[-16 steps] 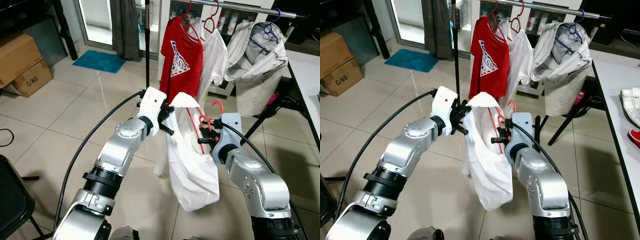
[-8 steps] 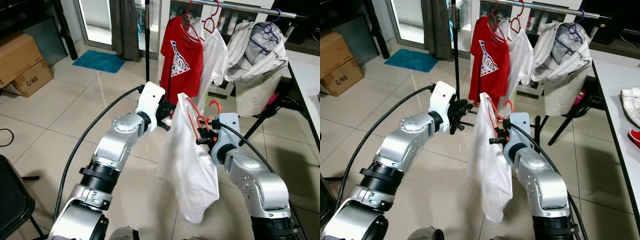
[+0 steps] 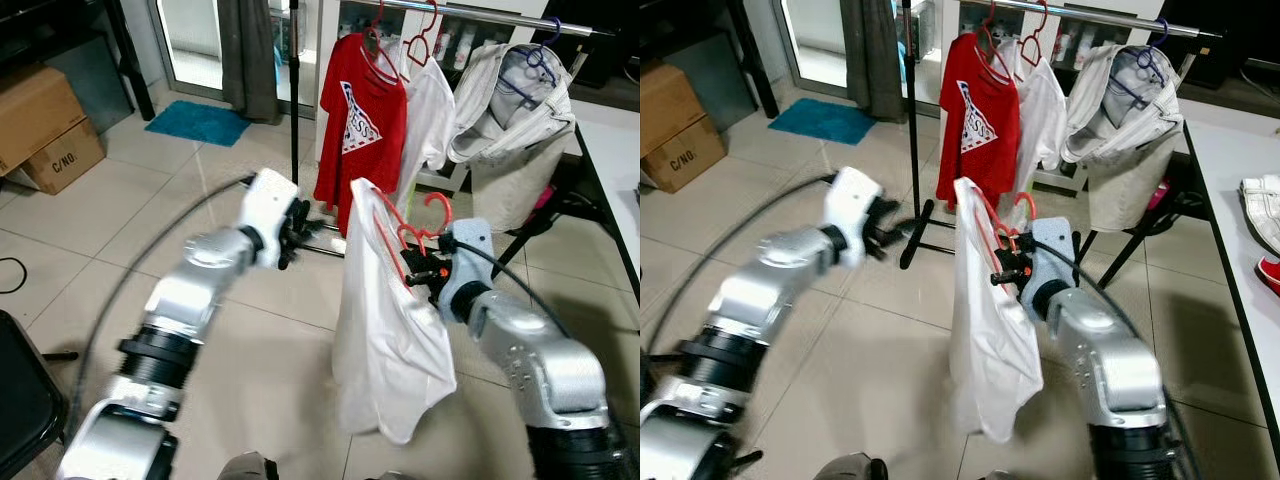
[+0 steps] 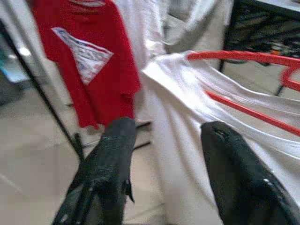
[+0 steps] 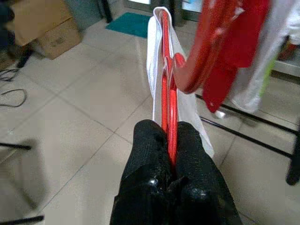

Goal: Hang hanger

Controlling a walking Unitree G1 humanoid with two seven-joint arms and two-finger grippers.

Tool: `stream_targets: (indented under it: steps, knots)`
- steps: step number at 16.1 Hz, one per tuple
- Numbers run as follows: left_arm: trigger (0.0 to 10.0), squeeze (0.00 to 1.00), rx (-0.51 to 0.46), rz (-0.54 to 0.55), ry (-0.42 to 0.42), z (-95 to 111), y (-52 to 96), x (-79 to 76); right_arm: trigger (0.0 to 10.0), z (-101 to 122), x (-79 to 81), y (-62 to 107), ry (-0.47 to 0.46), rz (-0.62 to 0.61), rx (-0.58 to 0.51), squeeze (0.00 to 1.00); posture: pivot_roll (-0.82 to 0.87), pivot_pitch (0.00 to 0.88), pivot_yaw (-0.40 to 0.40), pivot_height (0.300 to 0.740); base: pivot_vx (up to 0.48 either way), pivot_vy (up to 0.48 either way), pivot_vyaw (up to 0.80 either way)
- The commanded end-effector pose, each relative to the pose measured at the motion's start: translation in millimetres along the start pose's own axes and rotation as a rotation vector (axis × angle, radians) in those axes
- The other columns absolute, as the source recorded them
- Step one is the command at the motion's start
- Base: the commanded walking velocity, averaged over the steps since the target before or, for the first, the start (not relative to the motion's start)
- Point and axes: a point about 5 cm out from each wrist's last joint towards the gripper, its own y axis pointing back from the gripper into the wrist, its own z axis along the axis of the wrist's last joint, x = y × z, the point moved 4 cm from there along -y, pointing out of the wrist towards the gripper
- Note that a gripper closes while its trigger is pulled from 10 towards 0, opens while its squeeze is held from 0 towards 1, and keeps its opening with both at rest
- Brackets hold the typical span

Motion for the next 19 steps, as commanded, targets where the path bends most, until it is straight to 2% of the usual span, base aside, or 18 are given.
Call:
stream_targets:
  steps: [1, 2, 3, 4, 5, 7, 8, 9, 11, 12, 13, 14, 16, 17, 18, 19]
  knots:
    - [10.0, 1.00, -0.016, 0.021, -0.016, 3, 2.2, 5.9, 10.0, 14, 4.6, 2.4, 0.008, 0.055, -0.045, 0.00, -0.05, 0.001, -0.042, 0.740, 0.000, 0.000, 0.00]
    - [10.0, 1.00, -0.057, 0.058, -0.017, 11, 2.1, 13.8, 10.0, 15, 9.8, 4.2, 0.018, 0.109, -0.046, 0.00, -0.05, 0.002, -0.044, 0.740, 0.000, 0.000, 0.00]
    - [10.0, 1.00, -0.069, 0.063, -0.014, 13, 1.5, 14.7, 10.0, 15, 11.1, 4.6, 0.022, 0.122, -0.048, 0.00, -0.05, 0.001, -0.045, 0.740, 0.000, 0.000, 0.00]
    - [10.0, 0.39, -0.111, 0.054, 0.029, 21, -3.6, 12.1, 10.0, 17, 17.4, 6.2, 0.021, 0.168, -0.056, 0.00, -0.05, 0.000, -0.045, 0.740, 0.000, 0.000, 0.00]
    - [10.0, 0.00, -0.117, 0.051, 0.045, 22, -9.5, 8.9, 10.0, 18, 21.6, 6.6, 0.029, 0.192, -0.060, 0.00, -0.06, 0.000, -0.045, 0.740, 0.000, 0.000, 0.00]
    - [10.0, 0.00, -0.108, 0.046, 0.073, 22, -24.1, 0.1, 10.0, 20, 28.9, 8.2, 0.030, 0.231, -0.073, 0.00, -0.06, 0.000, -0.043, 0.740, 0.000, 0.000, 0.00]
    - [7.7, 0.00, -0.103, 0.053, 0.083, 21, -27.2, -0.4, 10.0, 21, 31.3, 9.2, 0.029, 0.245, -0.078, 0.00, -0.06, 0.000, -0.043, 0.740, 0.000, 0.000, 0.00]
    - [4.7, 0.00, -0.080, 0.082, 0.095, 19, -32.7, 1.2, 10.0, 21, 36.8, 11.7, 0.031, 0.277, -0.085, 0.00, -0.07, 0.000, -0.040, 0.740, 0.000, 0.000, 0.00]
    - [4.4, 0.00, -0.037, 0.140, 0.091, 14, -37.1, 6.3, 10.0, 21, 40.6, 14.0, 0.034, 0.299, -0.087, 0.00, -0.07, 0.000, -0.034, 0.740, 0.000, 0.000, 0.00]
    - [4.7, 0.00, -0.026, 0.165, 0.099, 13, -38.1, 7.9, 10.0, 21, 41.4, 14.5, 0.033, 0.301, -0.088, 0.00, -0.08, 0.000, -0.031, 0.740, 0.000, 0.000, 0.00]
    - [5.7, 0.00, -0.027, 0.172, 0.100, 13, -39.1, 7.2, 10.0, 21, 42.2, 14.9, 0.030, 0.303, -0.091, 0.00, -0.08, 0.000, -0.030, 0.740, 0.000, 0.000, 0.00]
    - [6.2, 0.00, -0.030, 0.169, 0.101, 12, -40.3, 5.9, 10.0, 21, 43.0, 15.2, 0.027, 0.305, -0.093, 0.00, -0.08, 0.000, -0.030, 0.740, 0.000, 0.000, 0.00]
    - [4.1, 0.00, -0.032, 0.168, 0.098, 11, -41.6, 4.7, 10.0, 22, 45.3, 15.6, 0.025, 0.315, -0.097, 0.00, -0.08, 0.000, -0.030, 0.740, 0.000, 0.000, 0.00]
    - [1.4, 0.00, -0.033, 0.173, 0.097, 11, -43.9, 4.9, 10.0, 23, 48.4, 16.8, 0.028, 0.332, -0.100, 0.00, -0.09, 0.000, -0.030, 0.740, 0.000, 0.000, 0.00]
    - [0.4, 0.00, -0.034, 0.177, 0.098, 11, -45.3, 5.5, 10.0, 24, 49.9, 17.5, 0.029, 0.341, -0.101, 0.00, -0.09, 0.000, -0.030, 0.740, 0.000, 0.000, 0.00]
    - [0.0, 0.00, -0.035, 0.179, 0.099, 12, -46.1, 6.1, 10.0, 23, 51.2, 18.0, 0.030, 0.348, -0.100, 0.00, -0.09, 0.000, -0.030, 0.740, 0.000, 0.000, 0.00]
